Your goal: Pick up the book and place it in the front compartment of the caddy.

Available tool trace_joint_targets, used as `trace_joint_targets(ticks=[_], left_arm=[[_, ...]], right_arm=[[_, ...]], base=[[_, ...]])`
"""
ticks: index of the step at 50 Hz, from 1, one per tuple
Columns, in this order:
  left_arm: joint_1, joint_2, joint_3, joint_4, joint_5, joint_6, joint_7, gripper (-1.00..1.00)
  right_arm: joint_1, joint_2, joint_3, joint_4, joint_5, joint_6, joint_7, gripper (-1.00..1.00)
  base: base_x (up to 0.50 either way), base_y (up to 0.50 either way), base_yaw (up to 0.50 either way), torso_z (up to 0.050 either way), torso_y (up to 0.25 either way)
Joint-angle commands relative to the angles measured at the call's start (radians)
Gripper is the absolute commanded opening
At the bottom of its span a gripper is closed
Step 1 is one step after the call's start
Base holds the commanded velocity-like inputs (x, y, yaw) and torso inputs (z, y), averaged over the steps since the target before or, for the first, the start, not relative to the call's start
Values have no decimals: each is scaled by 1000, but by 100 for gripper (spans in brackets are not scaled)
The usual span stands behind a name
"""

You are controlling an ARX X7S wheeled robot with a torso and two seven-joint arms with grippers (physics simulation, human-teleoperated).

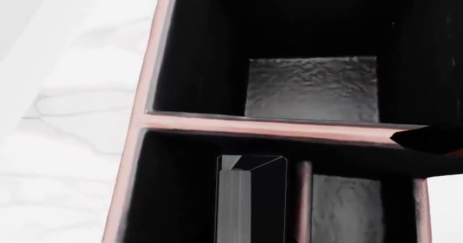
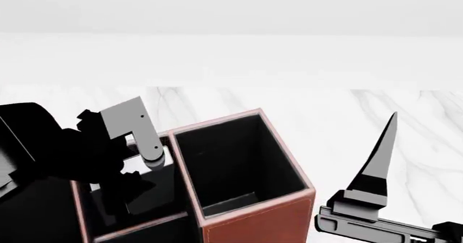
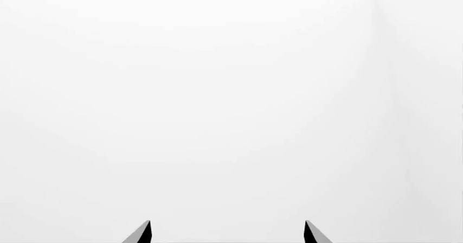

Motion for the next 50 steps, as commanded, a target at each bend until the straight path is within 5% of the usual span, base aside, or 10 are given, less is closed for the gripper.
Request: trace_joint_targets(ticks=[1,50], left_arm=[[8,27,-6,-69,26,44,5,-100],[79,135,26,-349,106,221,89,-100]], right_arm=[[-5,2,2,7,0,-8,0,100],[-4,18,-4,7,-5,-3,19,100]], base=[[0,0,0,0,0],[0,0,0,0,1]])
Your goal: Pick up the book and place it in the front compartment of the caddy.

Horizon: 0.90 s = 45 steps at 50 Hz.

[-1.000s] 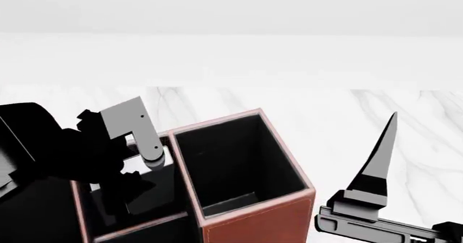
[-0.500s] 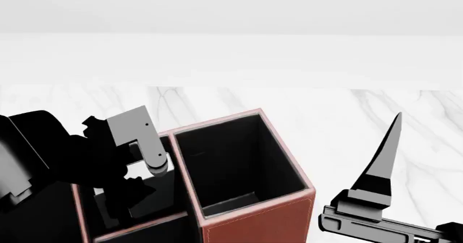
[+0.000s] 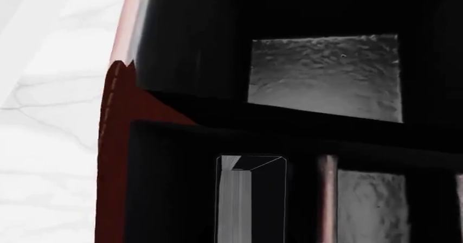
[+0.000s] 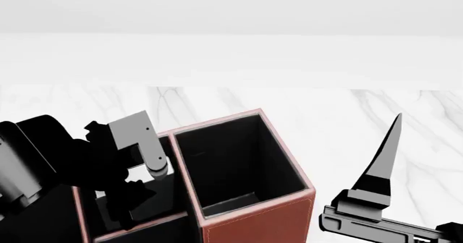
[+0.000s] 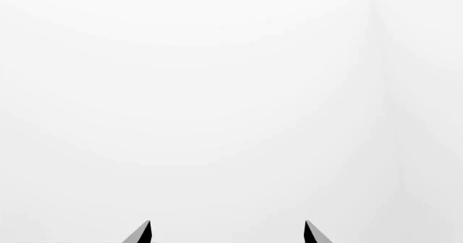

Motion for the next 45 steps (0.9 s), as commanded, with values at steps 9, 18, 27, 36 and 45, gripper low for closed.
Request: trace_joint_targets(ticks=[9,18,27,36,45], left_arm=[[32,38,-10,-105,35,75,7,-100],[57,73,-4,-184,51,123,30,-100],[74,100,8,-242,68,157,49,-100],[84,115,6,-274,73,178,54,-100],[101,150,3,-355,83,227,74,-100]], right_arm=[[7,6,-9,-9,-3,8,8,100],[8,9,-10,-9,-1,8,10,100],[7,9,-12,-2,-3,2,9,100],[7,11,-14,-3,-3,3,12,100],[10,11,-21,1,-6,3,13,100]], base=[[1,0,-2,0,0],[0,0,-1,0,0],[9,-1,-5,0,0],[19,-3,-15,0,0],[23,-4,-18,0,0]])
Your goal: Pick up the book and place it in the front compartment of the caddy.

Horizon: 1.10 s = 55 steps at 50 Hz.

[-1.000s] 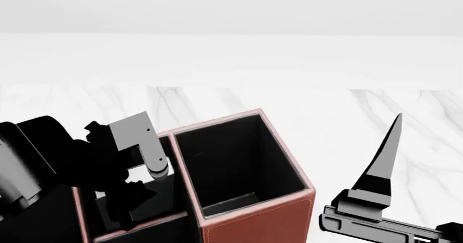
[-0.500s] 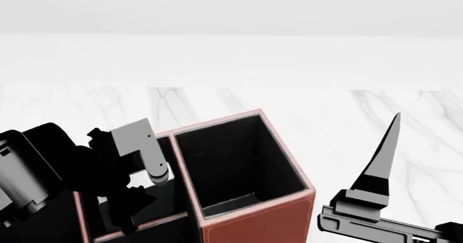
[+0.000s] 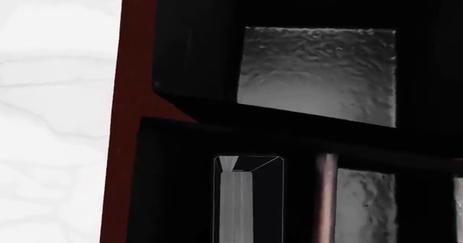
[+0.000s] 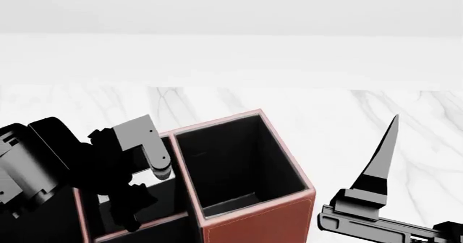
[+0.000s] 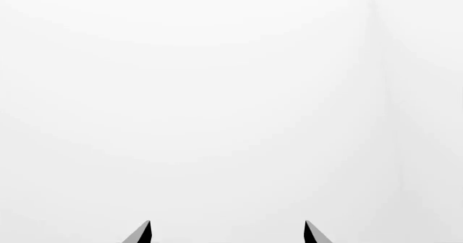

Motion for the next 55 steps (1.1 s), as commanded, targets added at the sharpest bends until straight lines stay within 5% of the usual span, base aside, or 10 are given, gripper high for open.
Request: trace_joint_targets(ticks=[1,7,8,32,55], left_arm=[[108,41,-122,-106,195,141,-1,-100],[109,72,-126,-182,204,173,6,-100],[107,75,-126,-189,205,174,5,100],[115,5,-138,-35,188,97,-52,100],[148,-249,-243,545,55,-88,-328,100]], right_arm=[[4,1,-2,-9,-3,4,0,100],[7,1,-6,-9,-3,7,1,100],[4,1,-7,-6,-5,3,-1,100],[9,4,-16,-12,-2,4,4,100],[17,1,-42,-13,-8,6,4,100]], base=[[26,-5,-20,0,0],[28,-5,-21,0,0],[30,-5,-22,0,0],[4,-1,-4,0,0],[7,-2,-7,0,0]])
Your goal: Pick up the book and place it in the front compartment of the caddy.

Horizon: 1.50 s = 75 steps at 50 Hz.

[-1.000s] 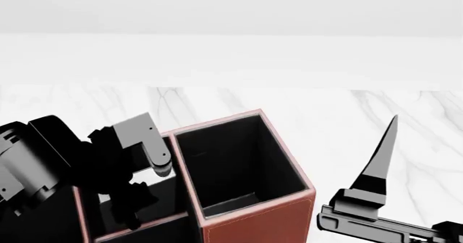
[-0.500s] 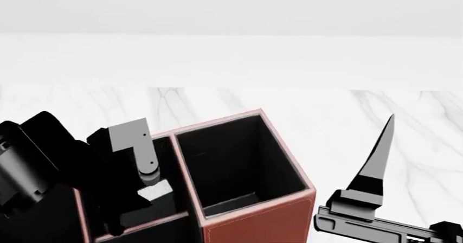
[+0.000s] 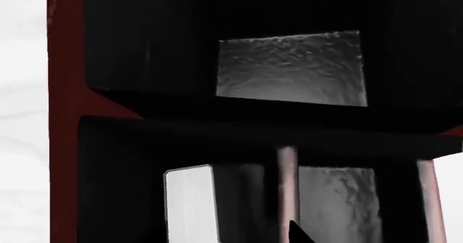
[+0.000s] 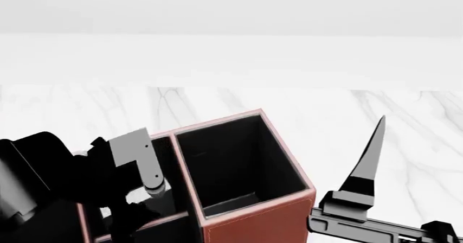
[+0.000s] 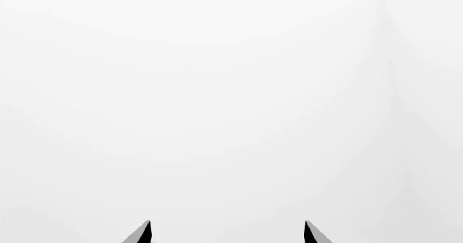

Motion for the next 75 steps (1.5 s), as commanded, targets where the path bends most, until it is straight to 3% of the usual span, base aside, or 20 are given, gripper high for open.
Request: trace_joint_targets(ticks=[1,9,16,29,44,46,75], left_arm=[[84,-129,-91,315,-76,-88,-313,100],[129,-224,-175,535,-149,-107,-488,100],[218,-285,-294,731,-231,-37,-685,100],[323,-392,-402,997,-281,63,-908,100],[397,-462,-434,1159,-225,136,-1056,100],[409,-467,-423,1166,-142,177,-1067,100],[665,-534,-515,1210,-18,516,-1250,100]], right_arm=[[3,4,-2,-18,4,9,5,100],[5,2,-13,-17,-4,6,5,100],[19,-8,-48,-11,-20,11,0,100],[27,-6,-59,-21,-20,20,4,100],[34,-4,-66,-27,-20,24,9,100],[33,-4,-68,-25,-22,20,7,100],[26,-8,-88,3,-35,0,1,100]], base=[[0,0,0,0,0],[0,0,0,0,0],[0,0,0,0,0],[0,0,0,0,0],[0,0,0,0,0],[0,0,0,0,0],[0,0,0,0,0]])
